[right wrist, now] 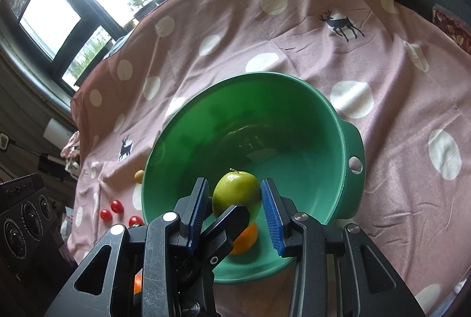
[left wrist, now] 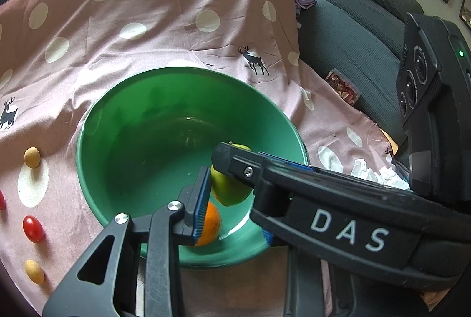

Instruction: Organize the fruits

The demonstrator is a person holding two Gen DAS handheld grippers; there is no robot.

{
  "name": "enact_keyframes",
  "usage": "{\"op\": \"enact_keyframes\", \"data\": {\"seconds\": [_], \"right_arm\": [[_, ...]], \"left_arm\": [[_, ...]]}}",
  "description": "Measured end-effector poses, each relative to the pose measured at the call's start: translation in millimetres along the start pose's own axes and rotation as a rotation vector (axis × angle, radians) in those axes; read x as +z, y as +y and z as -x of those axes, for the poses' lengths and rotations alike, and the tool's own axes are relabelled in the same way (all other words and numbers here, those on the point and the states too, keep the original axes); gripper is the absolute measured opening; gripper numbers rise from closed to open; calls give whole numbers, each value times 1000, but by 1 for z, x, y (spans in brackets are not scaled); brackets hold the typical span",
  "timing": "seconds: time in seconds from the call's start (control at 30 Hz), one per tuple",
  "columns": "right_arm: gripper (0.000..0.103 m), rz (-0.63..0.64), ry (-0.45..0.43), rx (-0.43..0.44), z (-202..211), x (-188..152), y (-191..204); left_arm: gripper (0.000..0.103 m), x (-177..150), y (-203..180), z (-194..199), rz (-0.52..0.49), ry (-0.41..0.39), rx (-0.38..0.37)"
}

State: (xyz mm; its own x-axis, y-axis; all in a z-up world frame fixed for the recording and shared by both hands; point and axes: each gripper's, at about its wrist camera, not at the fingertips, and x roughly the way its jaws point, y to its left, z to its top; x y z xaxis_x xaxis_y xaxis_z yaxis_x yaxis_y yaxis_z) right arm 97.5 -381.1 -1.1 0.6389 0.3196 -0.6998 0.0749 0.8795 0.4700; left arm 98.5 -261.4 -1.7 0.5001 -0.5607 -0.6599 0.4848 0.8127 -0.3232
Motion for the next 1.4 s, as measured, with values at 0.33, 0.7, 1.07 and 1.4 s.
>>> {"op": "enact_keyframes", "data": {"seconds": [0.33, 0.7, 1.07, 1.4], "right_arm": [[41, 8, 10, -22, -3, -2, -1], [41, 1, 26, -45, -7, -2, -1], [41, 3, -1, -87, -3, -1, -1], [43, -45, -104, -62, 20, 3, -1]], "left_arm": [[28, -1, 1, -3, 3, 11, 2], [28, -3, 1, -9, 11, 27, 0], [29, -3, 0, -3, 11, 12, 29], [36, -1, 6, 57, 1, -112, 80]]}}
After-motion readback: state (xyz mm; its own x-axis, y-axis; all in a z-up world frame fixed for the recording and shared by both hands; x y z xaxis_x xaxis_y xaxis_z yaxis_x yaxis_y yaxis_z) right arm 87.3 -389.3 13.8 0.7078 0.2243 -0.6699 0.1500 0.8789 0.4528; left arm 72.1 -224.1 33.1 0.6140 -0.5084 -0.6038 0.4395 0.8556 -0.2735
